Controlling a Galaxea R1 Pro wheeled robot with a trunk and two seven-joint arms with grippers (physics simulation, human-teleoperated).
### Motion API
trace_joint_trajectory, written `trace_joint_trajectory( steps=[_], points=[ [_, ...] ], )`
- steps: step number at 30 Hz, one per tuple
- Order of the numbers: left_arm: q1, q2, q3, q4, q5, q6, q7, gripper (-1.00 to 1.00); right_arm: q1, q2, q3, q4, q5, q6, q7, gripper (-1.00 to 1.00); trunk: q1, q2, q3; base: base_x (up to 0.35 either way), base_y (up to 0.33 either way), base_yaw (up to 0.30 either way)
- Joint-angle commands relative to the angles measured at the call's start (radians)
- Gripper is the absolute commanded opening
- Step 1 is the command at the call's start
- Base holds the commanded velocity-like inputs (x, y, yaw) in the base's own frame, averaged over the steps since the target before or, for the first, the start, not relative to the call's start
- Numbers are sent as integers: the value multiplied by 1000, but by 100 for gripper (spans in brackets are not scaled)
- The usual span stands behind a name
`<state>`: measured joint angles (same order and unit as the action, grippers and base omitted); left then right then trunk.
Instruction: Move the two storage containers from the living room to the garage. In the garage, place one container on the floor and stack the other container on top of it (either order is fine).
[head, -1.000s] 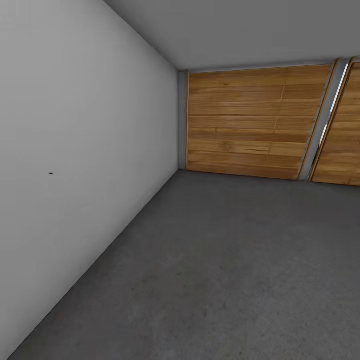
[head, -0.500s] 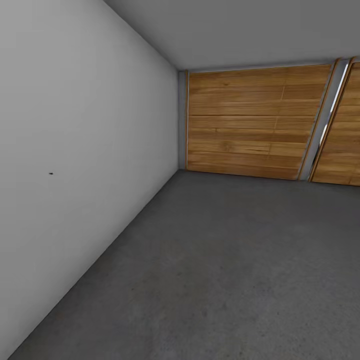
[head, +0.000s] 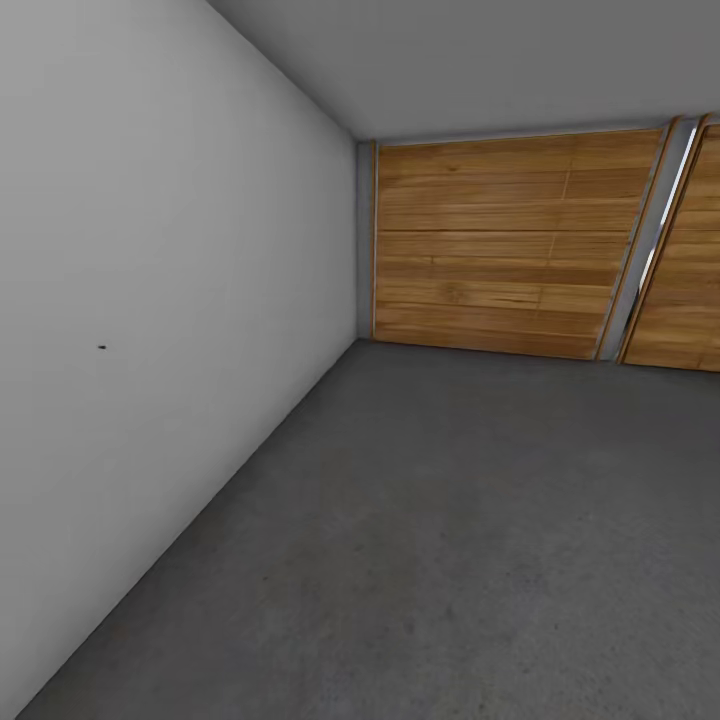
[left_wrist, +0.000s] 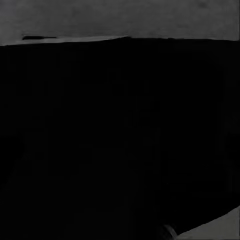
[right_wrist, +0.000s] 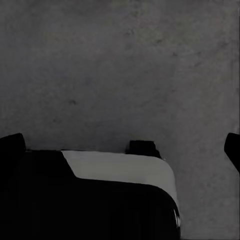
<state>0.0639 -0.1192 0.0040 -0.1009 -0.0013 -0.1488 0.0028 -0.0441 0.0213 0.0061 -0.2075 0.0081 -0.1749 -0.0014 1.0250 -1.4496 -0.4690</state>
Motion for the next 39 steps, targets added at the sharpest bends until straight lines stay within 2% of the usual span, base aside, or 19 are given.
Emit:
trace_joint_trajectory(
  steps=[1,3,5,8,11,12,13,16,19,21,25,28,31,39],
  points=[
    [1,1,0,-20,-1,-6,1,100,-1,-5,0,-19,1,-2,0,100,0,0,-1,0,0,0],
    [1,3,0,-102,-3,-13,2,100,-6,-22,-2,-90,3,2,4,100,0,0,-1,0,0,0],
    [1,3,0,-166,-5,0,2,100,-11,-27,-2,-138,4,10,6,100,0,0,-1,0,0,0],
    [1,3,1,-298,-6,119,8,100,-28,-32,-2,-197,5,41,9,100,0,0,-1,0,0,0],
    [-1,4,1,-411,-7,236,9,100,-57,-34,-1,-215,6,84,10,100,0,0,-1,0,0,0],
    [-1,4,1,-432,-8,254,9,100,-65,-35,-1,-216,6,94,10,100,0,0,-1,0,0,0],
    [-4,3,1,-488,-9,290,9,100,-94,-40,-1,-219,4,130,11,100,0,0,-1,0,0,0],
    [-17,4,1,-546,-11,319,9,100,-152,-58,0,-218,6,204,12,100,0,0,-1,0,0,0],
    [-38,11,1,-554,-12,326,10,100,-170,-77,-2,-218,7,224,10,100,0,0,-1,0,0,0],
    [-44,30,3,-555,-9,320,10,100,-174,-86,-4,-214,6,220,5,100,0,0,-1,0,0,0],
    [-48,60,10,-535,-3,288,5,100,-175,-91,-5,-195,5,152,1,100,0,0,-1,0,0,0],
    [-48,65,22,-482,-2,231,4,100,-175,-91,-3,-168,5,109,0,100,0,0,-1,0,0,0],
    [-48,60,29,-435,-1,171,8,100,-175,-92,-2,-158,5,92,0,100,0,0,-1,0,0,0],
    [-49,58,33,-409,0,134,9,100,-174,-91,0,-138,5,83,0,100,0,0,-1,0,0,36]
  ],
)
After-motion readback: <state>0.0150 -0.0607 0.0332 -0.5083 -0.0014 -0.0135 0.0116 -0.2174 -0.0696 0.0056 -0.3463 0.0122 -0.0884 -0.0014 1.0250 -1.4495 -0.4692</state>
